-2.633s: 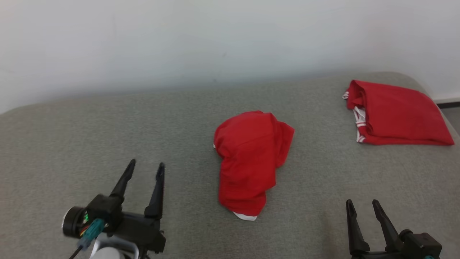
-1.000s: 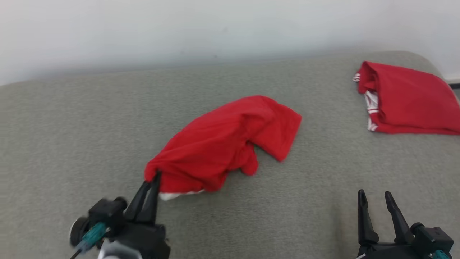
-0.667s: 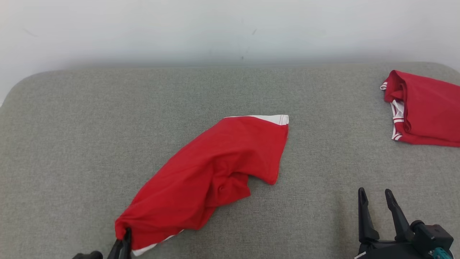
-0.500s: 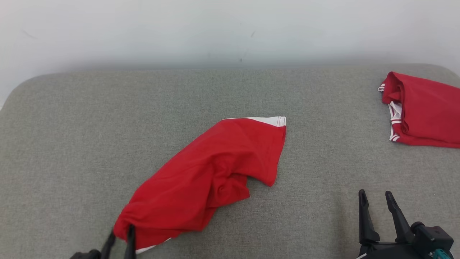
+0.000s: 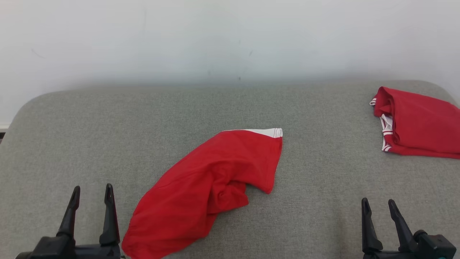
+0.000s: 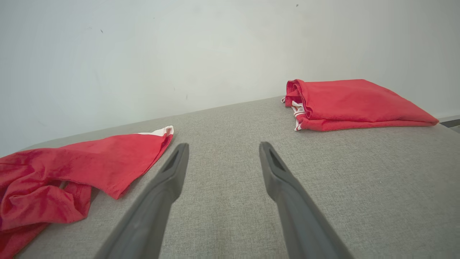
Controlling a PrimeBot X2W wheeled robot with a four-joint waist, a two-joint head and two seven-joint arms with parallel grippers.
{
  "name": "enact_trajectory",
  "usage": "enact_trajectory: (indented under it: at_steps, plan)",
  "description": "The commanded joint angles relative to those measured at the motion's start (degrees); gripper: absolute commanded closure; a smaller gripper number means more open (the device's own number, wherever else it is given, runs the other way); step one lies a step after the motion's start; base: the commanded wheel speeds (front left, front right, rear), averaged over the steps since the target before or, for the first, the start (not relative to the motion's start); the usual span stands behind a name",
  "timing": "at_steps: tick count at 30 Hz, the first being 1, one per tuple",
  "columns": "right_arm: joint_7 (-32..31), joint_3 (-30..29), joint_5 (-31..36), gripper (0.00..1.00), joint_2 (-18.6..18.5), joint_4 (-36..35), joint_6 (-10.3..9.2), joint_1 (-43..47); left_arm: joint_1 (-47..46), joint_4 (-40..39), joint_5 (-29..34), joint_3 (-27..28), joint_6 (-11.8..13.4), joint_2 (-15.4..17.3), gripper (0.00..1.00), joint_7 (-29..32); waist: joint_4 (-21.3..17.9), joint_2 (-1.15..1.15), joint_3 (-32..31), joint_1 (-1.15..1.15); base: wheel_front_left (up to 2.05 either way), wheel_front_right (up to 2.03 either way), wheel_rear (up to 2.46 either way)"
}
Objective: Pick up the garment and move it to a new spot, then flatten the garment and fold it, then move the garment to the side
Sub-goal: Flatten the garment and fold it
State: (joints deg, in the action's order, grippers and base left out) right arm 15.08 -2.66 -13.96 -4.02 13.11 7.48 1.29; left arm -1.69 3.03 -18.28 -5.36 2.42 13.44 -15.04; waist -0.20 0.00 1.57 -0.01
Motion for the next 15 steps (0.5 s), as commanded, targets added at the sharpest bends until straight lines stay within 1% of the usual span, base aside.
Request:
enact_trajectory:
  at_steps: [1,3,6,9,12,15]
  plan:
    - [-0.22,-0.08,-0.14,0.0,-0.46,-0.27,0.02,0.49,1.15,-0.19,0.79,0.49,-0.27,-0.4,0.0,-0.17,-0.11,0.0,-0.39,0.01,0.0,0.0,0.0]
    - [-0.26,0.1,-0.25,0.0,-0.62,-0.37,0.02,1.0,2.08,0.35,2.72,0.65,-0.48,0.0,0.0,-0.17,-0.14,0.0,-0.62,0.01,0.0,0.0,0.0]
    - [-0.64,0.57,-0.59,0.0,-0.99,-0.4,0.02,1.63,3.21,1.26,2.45,1.69,-1.2,-0.87,0.0,-0.17,0.08,0.0,-1.01,0.01,0.0,0.0,0.0]
    - [-1.03,1.66,-1.35,0.0,-1.57,-0.48,0.02,1.93,3.87,2.08,2.62,2.46,-2.01,-1.05,0.0,-0.18,0.68,0.0,-1.27,0.01,0.0,0.0,0.0]
    - [-1.76,4.29,-2.26,0.0,-2.73,-0.59,0.02,1.17,3.88,2.84,3.03,2.83,-2.9,-1.4,0.0,-0.18,1.54,0.0,-1.35,0.01,0.0,0.0,0.0]
    - [-2.49,8.3,-2.64,0.0,-3.63,-0.45,0.02,-0.56,3.35,3.39,3.67,2.69,-3.35,-1.98,0.0,-0.18,2.82,0.0,-1.14,0.01,0.0,0.0,0.0]
